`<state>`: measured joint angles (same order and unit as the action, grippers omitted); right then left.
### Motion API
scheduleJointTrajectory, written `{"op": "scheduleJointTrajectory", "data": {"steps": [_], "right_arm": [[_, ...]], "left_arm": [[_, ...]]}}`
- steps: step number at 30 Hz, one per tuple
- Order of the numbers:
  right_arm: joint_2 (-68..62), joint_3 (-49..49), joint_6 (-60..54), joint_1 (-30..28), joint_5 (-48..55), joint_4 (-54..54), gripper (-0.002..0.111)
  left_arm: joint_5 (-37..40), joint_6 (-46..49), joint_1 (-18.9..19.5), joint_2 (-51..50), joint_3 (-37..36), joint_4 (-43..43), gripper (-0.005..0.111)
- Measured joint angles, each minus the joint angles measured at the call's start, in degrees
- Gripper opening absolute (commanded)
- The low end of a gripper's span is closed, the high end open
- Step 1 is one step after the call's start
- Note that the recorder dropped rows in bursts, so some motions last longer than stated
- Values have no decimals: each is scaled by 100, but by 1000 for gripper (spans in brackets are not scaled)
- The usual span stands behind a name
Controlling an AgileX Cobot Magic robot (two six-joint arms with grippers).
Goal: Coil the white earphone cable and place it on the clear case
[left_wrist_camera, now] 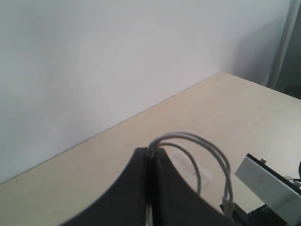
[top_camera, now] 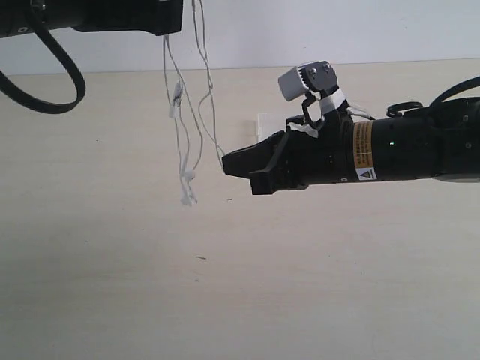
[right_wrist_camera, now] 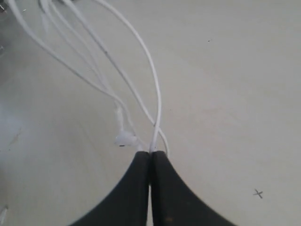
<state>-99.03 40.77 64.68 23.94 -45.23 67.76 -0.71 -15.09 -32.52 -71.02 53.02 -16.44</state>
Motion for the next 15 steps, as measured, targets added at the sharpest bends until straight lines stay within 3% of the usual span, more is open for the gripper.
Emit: {"op": "scheduleJointTrajectory", "data": {"steps": [15], "right_arm": [[-119,193,-1,0,-450,365,0]], "left_arm": [[-288,-94,0,0,0,0,0]]}}
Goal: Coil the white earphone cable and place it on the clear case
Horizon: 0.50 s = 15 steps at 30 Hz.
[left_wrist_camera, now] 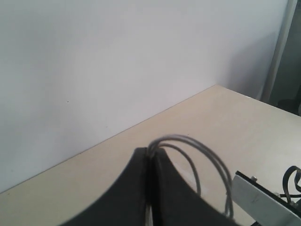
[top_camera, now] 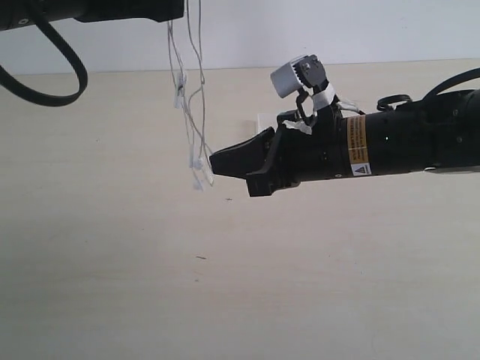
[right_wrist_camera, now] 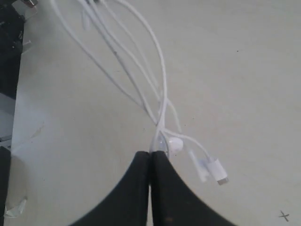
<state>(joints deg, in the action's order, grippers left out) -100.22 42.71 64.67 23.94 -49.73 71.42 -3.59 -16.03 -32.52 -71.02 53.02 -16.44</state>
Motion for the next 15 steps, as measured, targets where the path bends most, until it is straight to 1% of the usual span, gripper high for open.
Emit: {"op": "scheduleJointTrajectory", "data": {"steps": [9,15], "right_arm": [[-73,0,0,0,-1,51,1],[-73,0,0,0,21,51,11]], "left_arm": [[-104,-48,0,0,0,0,0],[-129,-156,0,0,0,0,0]]}}
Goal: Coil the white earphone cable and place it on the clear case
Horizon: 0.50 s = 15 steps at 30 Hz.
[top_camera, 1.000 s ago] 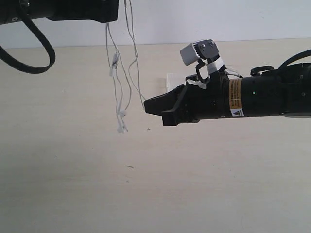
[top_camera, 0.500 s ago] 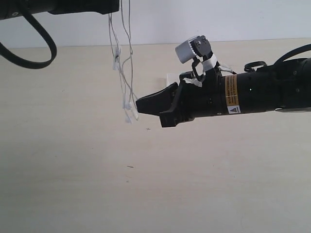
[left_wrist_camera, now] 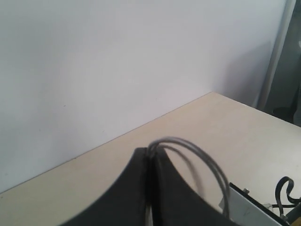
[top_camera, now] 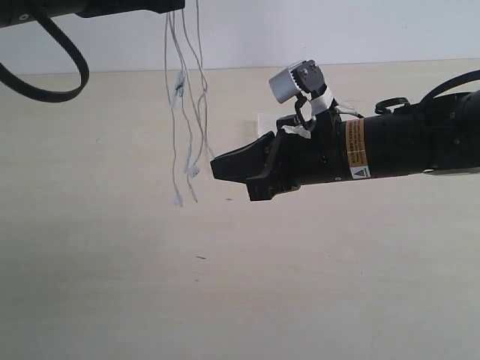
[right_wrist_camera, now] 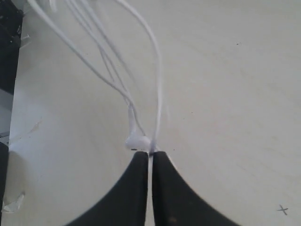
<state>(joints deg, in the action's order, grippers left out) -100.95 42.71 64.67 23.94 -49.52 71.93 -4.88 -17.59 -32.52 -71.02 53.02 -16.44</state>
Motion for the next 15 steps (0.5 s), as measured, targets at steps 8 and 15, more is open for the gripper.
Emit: {"op": "scheduleJointTrajectory", "data": {"steps": [8,15], "right_arm": [[0,0,0,0,4,13,29],[102,0,446,0,36,549,44]], "left_arm": [[-75,-37,0,0,0,0,0],[-75,-57,0,0,0,0,0]]}}
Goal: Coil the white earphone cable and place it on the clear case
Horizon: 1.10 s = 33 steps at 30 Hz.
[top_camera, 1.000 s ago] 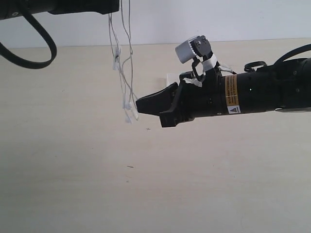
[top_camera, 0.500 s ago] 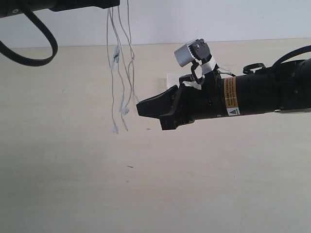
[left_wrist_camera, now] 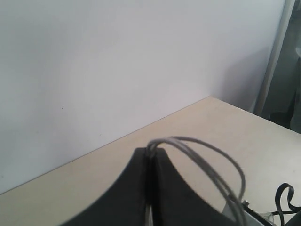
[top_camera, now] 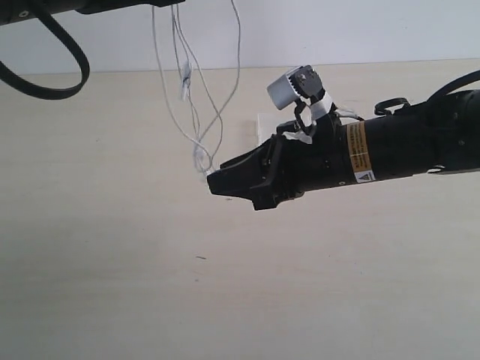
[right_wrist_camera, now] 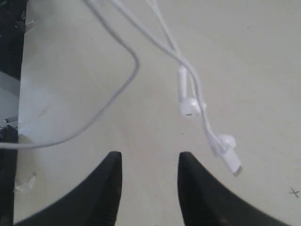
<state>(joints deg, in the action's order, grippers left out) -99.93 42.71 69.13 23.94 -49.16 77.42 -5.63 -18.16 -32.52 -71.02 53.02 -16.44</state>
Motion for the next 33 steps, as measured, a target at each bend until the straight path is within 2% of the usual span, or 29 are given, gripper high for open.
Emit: {"op": "scheduleJointTrajectory", "data": {"steps": [7,12,15,19,25,33], "right_arm": [[615,0,1031,0,62,1059,52],[1212,0,1914,0,660,1877,54],[1510,0,2427,-26,840,2144,59],[1787,0,2571,-91,953,2214,66],[1972,0,2442,-104,1628,2247,68],[2063,0,2535,-104,1659,2100,72]], "left_arm": [[0,0,0,0,0,0,0],[0,0,0,0,0,0,0],[0,0,0,0,0,0,0],[0,0,0,0,0,0,0],[0,0,0,2,0,-10,0],[0,0,0,-185,0,-155,0]]}}
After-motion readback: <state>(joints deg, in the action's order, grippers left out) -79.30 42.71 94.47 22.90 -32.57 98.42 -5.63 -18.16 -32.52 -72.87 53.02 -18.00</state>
